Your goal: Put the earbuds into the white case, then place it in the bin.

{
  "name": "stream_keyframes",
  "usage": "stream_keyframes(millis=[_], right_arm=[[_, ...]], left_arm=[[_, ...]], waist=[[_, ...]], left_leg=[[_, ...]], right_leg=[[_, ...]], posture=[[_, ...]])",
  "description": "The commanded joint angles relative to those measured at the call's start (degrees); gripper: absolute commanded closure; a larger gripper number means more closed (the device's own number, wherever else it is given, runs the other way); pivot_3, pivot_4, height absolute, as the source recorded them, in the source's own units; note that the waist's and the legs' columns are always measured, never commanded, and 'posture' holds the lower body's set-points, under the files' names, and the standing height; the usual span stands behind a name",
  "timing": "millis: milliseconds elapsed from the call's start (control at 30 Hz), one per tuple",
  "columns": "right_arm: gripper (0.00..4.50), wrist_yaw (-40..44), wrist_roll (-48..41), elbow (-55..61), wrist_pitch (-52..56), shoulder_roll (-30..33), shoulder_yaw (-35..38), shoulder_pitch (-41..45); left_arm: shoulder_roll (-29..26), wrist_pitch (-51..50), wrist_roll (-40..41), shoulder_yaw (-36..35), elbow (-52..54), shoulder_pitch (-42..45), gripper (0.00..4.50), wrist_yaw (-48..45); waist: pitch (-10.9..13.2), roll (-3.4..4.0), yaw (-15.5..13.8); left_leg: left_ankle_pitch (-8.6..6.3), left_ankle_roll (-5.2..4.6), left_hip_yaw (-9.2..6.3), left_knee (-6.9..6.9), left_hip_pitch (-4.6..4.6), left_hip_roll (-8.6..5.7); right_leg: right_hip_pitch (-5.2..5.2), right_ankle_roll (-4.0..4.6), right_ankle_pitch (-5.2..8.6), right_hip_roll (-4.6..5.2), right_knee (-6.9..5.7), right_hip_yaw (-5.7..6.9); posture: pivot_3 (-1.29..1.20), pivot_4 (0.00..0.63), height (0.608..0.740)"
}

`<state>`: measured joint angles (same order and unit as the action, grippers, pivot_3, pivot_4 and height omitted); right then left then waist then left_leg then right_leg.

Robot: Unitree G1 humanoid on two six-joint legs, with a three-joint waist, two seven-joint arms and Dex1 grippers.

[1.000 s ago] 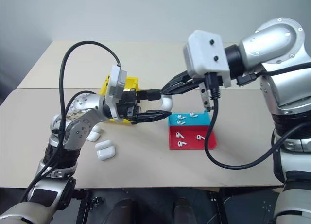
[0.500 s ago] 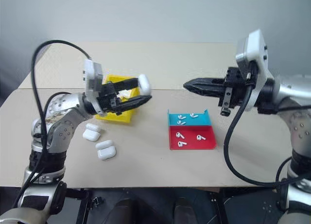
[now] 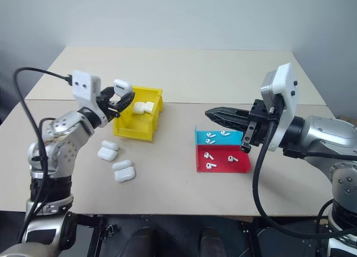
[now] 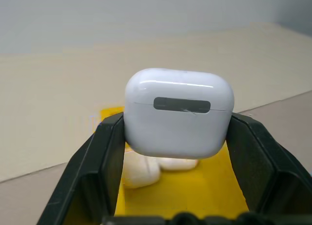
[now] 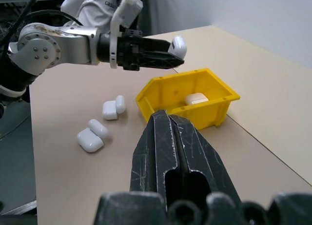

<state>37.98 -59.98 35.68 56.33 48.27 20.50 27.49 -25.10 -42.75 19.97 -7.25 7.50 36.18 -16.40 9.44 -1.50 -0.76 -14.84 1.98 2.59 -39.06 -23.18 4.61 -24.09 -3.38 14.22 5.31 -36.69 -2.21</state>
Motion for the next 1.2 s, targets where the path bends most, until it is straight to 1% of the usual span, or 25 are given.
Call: stream_keyframes(millis=[33,133,200,233,300,433,533,633,800,867,967,1100,1167,1200], right_arm=[[4.47,-0.65,-1.34,0.92,-2.05,0.08,-0.1,0.49],[4.47,-0.79,-0.99,0.55,-2.56,0.17,-0.99,0.91],[4.5,-0.72,-0.64,0.5,-2.96,0.41,-1.62,0.87],[4.5,-0.74,-0.33,0.54,-3.05,0.54,-1.95,0.78],[4.5,-0.94,0.09,0.84,-3.04,0.81,-2.28,0.42],[4.5,-1.42,1.49,1.41,-3.08,1.8,-2.6,-0.82],[4.5,-1.45,2.27,1.74,-3.07,2.78,-2.49,-2.06],[4.5,-0.44,2.74,1.69,-3.11,4.17,-2.14,-3.31],[4.5,-0.35,3.09,0.85,-3.16,5.38,-2.17,-3.5],[4.5,0.04,3.19,0.67,-3.33,5.72,-2.05,-3.66],[4.5,0.85,4.48,0.46,-4.68,5.96,-1.77,-4.38],[4.5,3.35,6.55,0.18,-7.3,6.51,-1.38,-6.4],[4.5,5.16,8.12,0.18,-8.94,6.93,-1.21,-8.43],[4.5,5.78,8.69,0.17,-9.57,7.05,-1.15,-9.18]], left_arm=[[0.94,-1.37,-2.79,2.22,-2.41,3.18,1.65,2.17],[1.12,-2.08,-3.7,3.97,-4.53,4.41,1.65,1.3],[0.92,-3.26,-3.85,4.88,-5.32,4.7,0.92,0.65],[0.81,-4.79,-3.72,5.02,-5.55,4.9,0.66,0.66],[0.8,-6.14,-3.55,4.62,-5.21,4.67,0.02,0.85],[0.1,-4.33,-3.52,2.48,-2.11,2.87,0.02,0.77],[-1.85,-1.85,-2.33,0.39,2.46,0.62,0.02,-1.68],[-4.48,1.29,-0.19,-1.71,6.94,-1.75,0.02,-6.3],[-7.67,5.15,5.25,-6.67,10.35,-4.84,0.02,-14.04],[-9.92,7.4,6.45,-7.84,11.44,-7.13,0.02,-18.05],[-11.19,13.68,6.86,-10.2,12.52,-11.09,0.02,-21.63],[-15.97,13.82,11.86,-12.73,12.48,-13.97,0.02,-29.76],[-20.21,13.5,17.29,-15.6,13.4,-16.95,0.02,-38.92],[-21.7,13.34,19.07,-16.47,13.61,-17.97,0.02,-41.8]], waist=[[0.0,0.0,0.04],[0.0,0.0,0.15],[0.0,0.0,0.23],[0.0,0.0,0.23],[0.0,0.0,0.23],[0.0,0.0,0.16],[0.0,0.0,0.33],[0.0,0.0,0.2],[0.0,0.0,0.15],[0.0,0.0,0.25],[0.0,0.0,0.27],[0.0,-0.01,0.2],[-0.01,-0.01,0.2],[0.0,-0.01,0.22]], left_leg=[[0.0,0.0,0.0,0.01,0.0,0.0],[0.0,0.0,0.0,0.01,-0.01,0.0],[0.0,0.0,0.01,0.01,-0.01,0.0],[0.0,0.0,0.01,0.01,-0.01,0.0],[0.0,0.0,0.01,0.01,0.0,0.0],[0.0,0.0,0.01,0.01,-0.01,0.0],[0.0,0.0,0.02,0.04,-0.02,0.01],[0.0,0.01,0.02,0.05,-0.02,0.01],[0.0,0.01,0.04,0.03,0.02,0.01],[0.0,0.01,0.04,0.03,0.03,0.01],[0.0,0.0,0.06,0.05,0.02,0.02],[0.0,0.0,0.06,0.04,0.02,0.02],[0.0,0.0,0.08,0.04,0.03,0.02],[0.0,0.0,0.08,0.05,0.02,0.03]], right_leg=[[0.0,0.0,0.0,0.0,0.0,0.0],[-0.01,0.0,0.0,0.0,0.0,0.0],[-0.04,0.0,0.0,-0.01,0.0,-0.01],[-0.04,0.0,0.0,-0.01,0.0,-0.01],[-0.04,0.0,0.0,-0.01,0.0,-0.01],[-0.03,0.0,0.0,-0.01,0.0,-0.01],[-0.05,0.0,0.0,0.0,-0.03,-0.02],[-0.06,0.0,0.0,0.0,-0.02,-0.01],[-0.03,0.01,0.01,0.0,0.08,-0.02],[-0.04,0.01,0.01,0.0,0.08,-0.03],[-0.05,0.01,0.01,0.0,0.08,-0.03],[-0.05,0.01,0.01,-0.01,0.17,-0.03],[-0.05,0.01,0.01,0.0,0.17,-0.03],[-0.05,0.01,0.01,-0.01,0.2,-0.03]], posture=[[0.0,0.15,0.74],[0.0,0.15,0.74],[0.0,0.15,0.74],[0.0,0.15,0.74],[0.0,0.15,0.74],[0.0,0.15,0.74],[0.0,0.15,0.74],[0.0,0.15,0.74],[0.0,0.15,0.74],[0.0,0.15,0.74],[0.0,0.15,0.74],[0.0,0.15,0.74],[0.0,0.15,0.74],[0.0,0.15,0.74]])
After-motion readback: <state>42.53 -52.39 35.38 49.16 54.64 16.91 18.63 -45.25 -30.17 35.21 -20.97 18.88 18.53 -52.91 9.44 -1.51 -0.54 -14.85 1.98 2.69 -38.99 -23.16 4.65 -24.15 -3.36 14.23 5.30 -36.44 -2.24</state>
